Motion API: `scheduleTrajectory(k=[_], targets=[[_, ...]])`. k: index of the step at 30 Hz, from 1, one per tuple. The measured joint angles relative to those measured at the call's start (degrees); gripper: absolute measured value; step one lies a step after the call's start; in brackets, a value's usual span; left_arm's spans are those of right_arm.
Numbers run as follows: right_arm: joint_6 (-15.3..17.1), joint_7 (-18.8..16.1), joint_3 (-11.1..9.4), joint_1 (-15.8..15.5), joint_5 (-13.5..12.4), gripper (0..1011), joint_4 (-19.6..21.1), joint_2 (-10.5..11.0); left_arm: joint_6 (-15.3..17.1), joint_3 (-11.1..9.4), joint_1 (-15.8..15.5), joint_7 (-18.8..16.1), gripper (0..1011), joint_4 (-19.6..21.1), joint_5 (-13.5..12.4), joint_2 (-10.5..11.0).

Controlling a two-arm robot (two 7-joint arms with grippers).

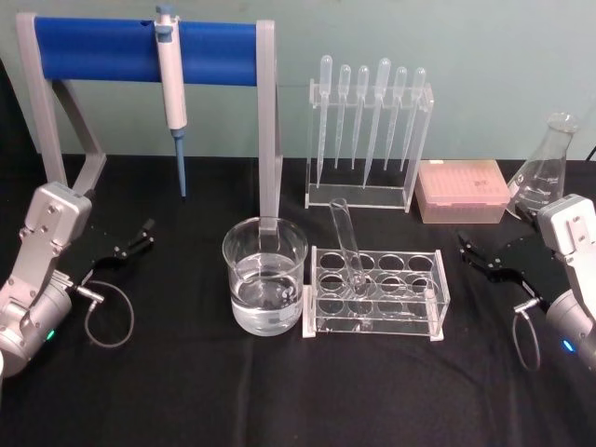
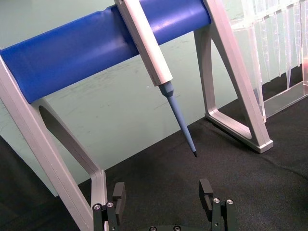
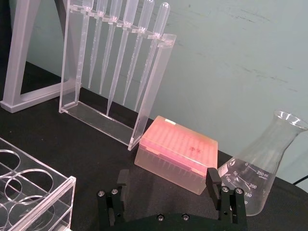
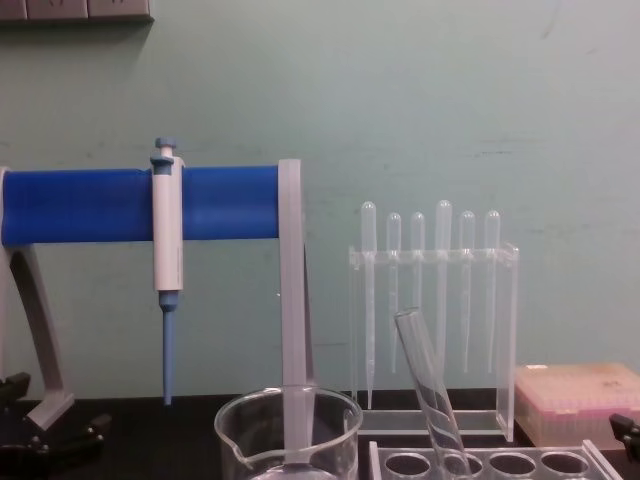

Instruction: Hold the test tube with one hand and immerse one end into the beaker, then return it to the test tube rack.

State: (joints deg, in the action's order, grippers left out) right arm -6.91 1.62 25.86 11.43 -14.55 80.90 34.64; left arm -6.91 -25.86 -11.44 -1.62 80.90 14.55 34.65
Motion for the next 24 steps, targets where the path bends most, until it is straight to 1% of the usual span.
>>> scheduleTrajectory(k=[15,18,19,21,22,24], targets=[[0.0,0.0,0.0,0.0,0.0,1003,0.0,0.0,0.0,0.0,0.0,0.0,1000,0.0,0.0,0.0],[0.13,-0.03,-0.91,-1.03,-0.14,1003,1.28,0.35,0.0,0.0,0.0,0.0,1000,0.0,0.0,0.0],[0.41,0.05,-1.63,-2.03,-0.36,1002,2.58,0.81,0.0,0.0,0.0,0.0,1000,0.0,0.0,0.0],[0.75,0.1,-2.46,-3.25,-0.76,1003,4.31,1.4,0.0,0.0,0.0,0.0,1000,0.01,0.0,0.0],[1.08,0.12,-3.16,-4.39,-1.16,1003,5.87,1.98,0.0,0.0,0.01,0.0,1000,0.0,0.0,0.0],[1.54,0.01,-3.81,-5.68,-1.53,1003,7.78,2.76,0.0,0.0,0.0,0.0,1000,0.0,0.0,0.0]])
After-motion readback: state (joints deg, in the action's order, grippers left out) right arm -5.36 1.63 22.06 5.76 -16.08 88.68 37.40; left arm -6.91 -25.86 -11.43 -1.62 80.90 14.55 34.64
